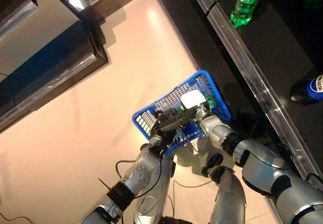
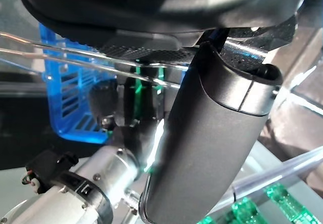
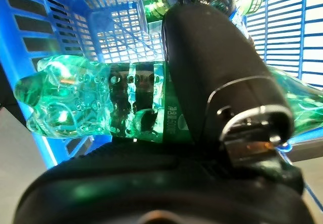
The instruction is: Pick up the drink and place into the basket.
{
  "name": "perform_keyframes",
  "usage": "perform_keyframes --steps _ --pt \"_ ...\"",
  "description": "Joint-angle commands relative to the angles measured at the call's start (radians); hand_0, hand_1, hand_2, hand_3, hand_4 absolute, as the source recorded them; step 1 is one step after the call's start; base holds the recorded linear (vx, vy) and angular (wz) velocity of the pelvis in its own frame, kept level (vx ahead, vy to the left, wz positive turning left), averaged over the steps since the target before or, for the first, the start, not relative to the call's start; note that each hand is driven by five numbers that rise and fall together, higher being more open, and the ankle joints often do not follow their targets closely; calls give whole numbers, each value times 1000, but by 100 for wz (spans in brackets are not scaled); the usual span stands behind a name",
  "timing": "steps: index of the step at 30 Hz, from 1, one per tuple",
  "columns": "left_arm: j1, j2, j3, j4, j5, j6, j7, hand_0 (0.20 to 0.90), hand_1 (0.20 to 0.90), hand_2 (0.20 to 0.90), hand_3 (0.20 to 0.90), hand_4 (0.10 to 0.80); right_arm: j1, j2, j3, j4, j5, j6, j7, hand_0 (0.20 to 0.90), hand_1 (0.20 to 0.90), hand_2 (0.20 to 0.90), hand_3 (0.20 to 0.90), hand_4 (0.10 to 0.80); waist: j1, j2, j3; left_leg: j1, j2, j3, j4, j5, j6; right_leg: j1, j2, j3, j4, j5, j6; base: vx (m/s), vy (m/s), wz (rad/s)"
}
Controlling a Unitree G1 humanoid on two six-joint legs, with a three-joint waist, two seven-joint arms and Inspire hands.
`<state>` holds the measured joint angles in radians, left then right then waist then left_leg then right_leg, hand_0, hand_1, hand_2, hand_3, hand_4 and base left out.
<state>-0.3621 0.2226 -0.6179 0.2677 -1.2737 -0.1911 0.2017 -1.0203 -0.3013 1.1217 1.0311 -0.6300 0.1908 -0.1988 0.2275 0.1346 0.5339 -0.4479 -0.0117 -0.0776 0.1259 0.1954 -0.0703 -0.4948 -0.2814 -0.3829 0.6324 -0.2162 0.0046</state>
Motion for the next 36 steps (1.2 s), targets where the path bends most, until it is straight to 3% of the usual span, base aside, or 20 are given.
perform_keyframes --steps 1,2,3,26,36 --pt "-83 -41 -32 -164 -1 -125 -147 300 300 300 200 100 -229 55 28 -23 -25 15 -85 761 761 761 738 638 33 -13 -14 -64 -55 52 174 -189 59 51 -5 70 -347 278 155 0 0 0" --pt "-86 -40 -33 -158 -3 -126 -151 300 300 300 200 100 -229 55 28 -22 -21 16 -92 761 761 761 738 638 33 -13 -14 -64 -55 51 175 -189 59 51 -5 69 -348 278 156 0 0 0" --pt "-89 -41 -33 -154 -4 -127 -151 300 300 300 200 100 -230 57 26 -22 -14 19 -100 900 900 900 900 800 33 -13 -14 -64 -55 50 174 -189 59 51 -5 69 -348 279 156 0 0 0" --pt "-138 -58 -21 -99 -23 -136 -144 300 300 300 200 100 -218 66 -36 -38 83 -9 -194 900 900 900 900 800 13 -17 -14 -42 -52 57 156 -189 57 64 4 77 -359 280 156 0 -1 1" --pt "-97 -28 31 -165 31 -154 -54 300 300 300 200 100 -145 24 -129 -253 198 15 -240 900 900 900 900 800 -15 -38 -14 40 -36 78 110 -185 43 136 22 87 -399 274 148 -20 -13 -3"
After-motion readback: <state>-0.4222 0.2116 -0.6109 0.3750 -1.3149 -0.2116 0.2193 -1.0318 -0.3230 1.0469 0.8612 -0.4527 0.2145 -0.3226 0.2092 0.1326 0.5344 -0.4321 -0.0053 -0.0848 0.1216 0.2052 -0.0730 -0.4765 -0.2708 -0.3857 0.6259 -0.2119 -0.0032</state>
